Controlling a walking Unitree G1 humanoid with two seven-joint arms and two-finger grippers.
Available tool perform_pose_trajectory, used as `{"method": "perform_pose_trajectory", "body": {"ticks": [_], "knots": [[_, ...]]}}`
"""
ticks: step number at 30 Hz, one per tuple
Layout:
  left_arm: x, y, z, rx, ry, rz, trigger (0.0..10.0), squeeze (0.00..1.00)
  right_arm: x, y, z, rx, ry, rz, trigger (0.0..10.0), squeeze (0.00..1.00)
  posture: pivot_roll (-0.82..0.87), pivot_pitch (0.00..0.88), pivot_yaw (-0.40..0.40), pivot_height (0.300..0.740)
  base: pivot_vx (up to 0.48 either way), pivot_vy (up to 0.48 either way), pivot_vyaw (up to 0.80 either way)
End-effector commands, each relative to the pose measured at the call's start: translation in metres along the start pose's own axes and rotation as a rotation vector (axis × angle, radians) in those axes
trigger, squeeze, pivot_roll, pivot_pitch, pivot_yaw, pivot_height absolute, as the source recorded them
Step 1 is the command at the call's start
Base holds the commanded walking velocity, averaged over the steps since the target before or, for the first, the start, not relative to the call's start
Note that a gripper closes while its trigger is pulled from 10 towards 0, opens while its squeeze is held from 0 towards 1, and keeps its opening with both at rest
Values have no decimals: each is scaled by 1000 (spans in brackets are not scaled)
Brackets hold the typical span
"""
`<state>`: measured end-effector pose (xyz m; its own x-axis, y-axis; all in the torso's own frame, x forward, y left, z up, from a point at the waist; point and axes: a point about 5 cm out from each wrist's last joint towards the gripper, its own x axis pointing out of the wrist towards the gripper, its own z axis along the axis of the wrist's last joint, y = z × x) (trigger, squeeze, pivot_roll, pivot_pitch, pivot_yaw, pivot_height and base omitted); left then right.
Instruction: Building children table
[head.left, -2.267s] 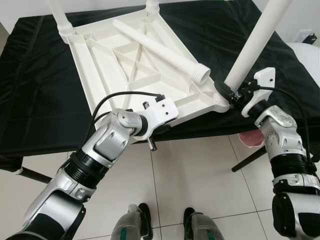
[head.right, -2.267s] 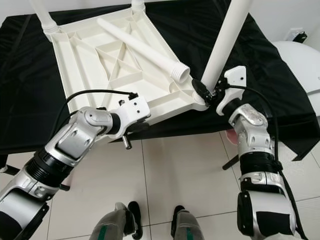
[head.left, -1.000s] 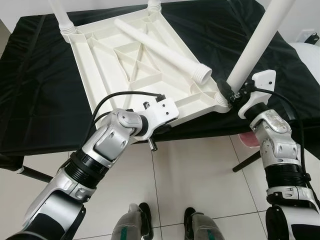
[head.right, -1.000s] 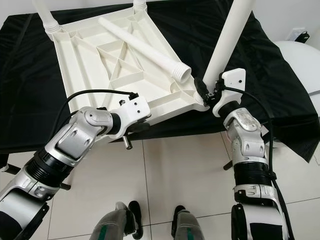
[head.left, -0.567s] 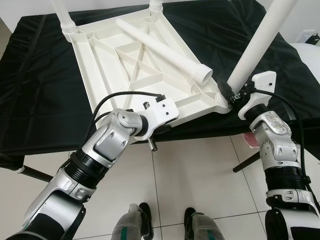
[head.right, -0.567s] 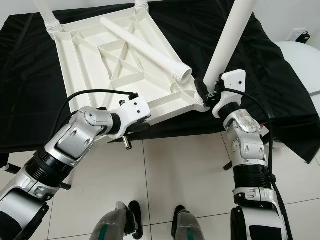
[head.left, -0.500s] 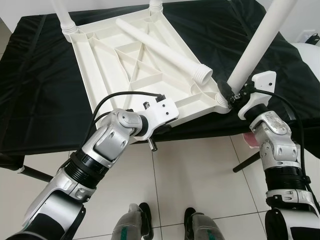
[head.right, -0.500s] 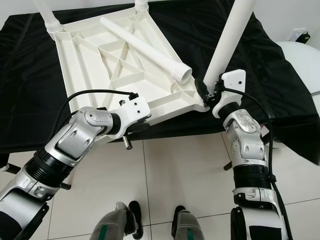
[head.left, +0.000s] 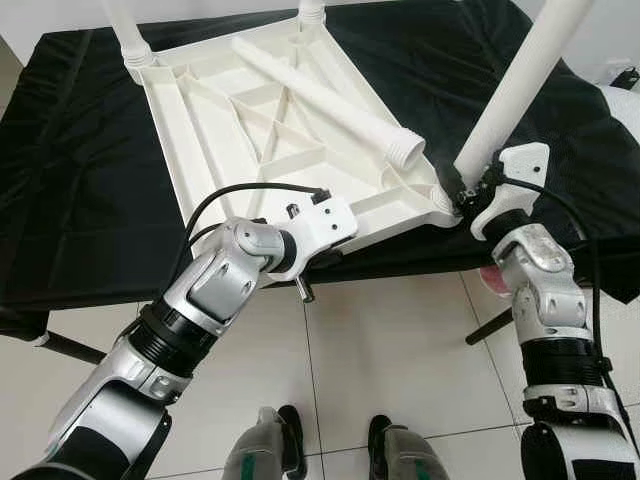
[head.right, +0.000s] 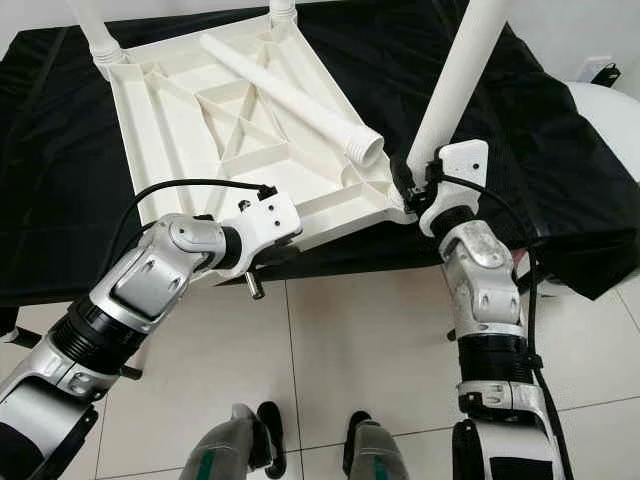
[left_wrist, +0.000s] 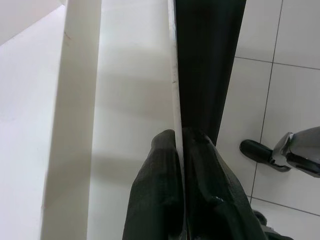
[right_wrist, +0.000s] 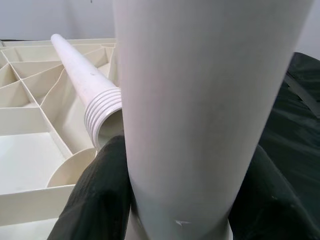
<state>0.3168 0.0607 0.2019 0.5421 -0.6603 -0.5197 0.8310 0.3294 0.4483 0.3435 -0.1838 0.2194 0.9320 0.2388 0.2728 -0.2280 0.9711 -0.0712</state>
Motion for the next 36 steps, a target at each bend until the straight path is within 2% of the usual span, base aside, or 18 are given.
{"method": "perform_pose_trajectory", "body": {"ticks": [1,23,35,36], "knots": [[-2,8,5,31,3,76,10000,0,2,21,6,22,-37,71,10000,0,-120,210,62,740,0,0,0],[-3,8,5,29,1,77,10000,0,-1,38,0,24,-2,-96,10000,0,-117,211,62,740,0,0,0],[-2,8,6,33,-1,74,10000,0,-1,40,-2,33,11,-198,10000,0,-117,201,64,740,0,0,0],[-2,8,6,33,-1,74,10000,0,-1,40,-2,32,11,-205,4902,0,-117,201,64,740,0,0,0]]}}
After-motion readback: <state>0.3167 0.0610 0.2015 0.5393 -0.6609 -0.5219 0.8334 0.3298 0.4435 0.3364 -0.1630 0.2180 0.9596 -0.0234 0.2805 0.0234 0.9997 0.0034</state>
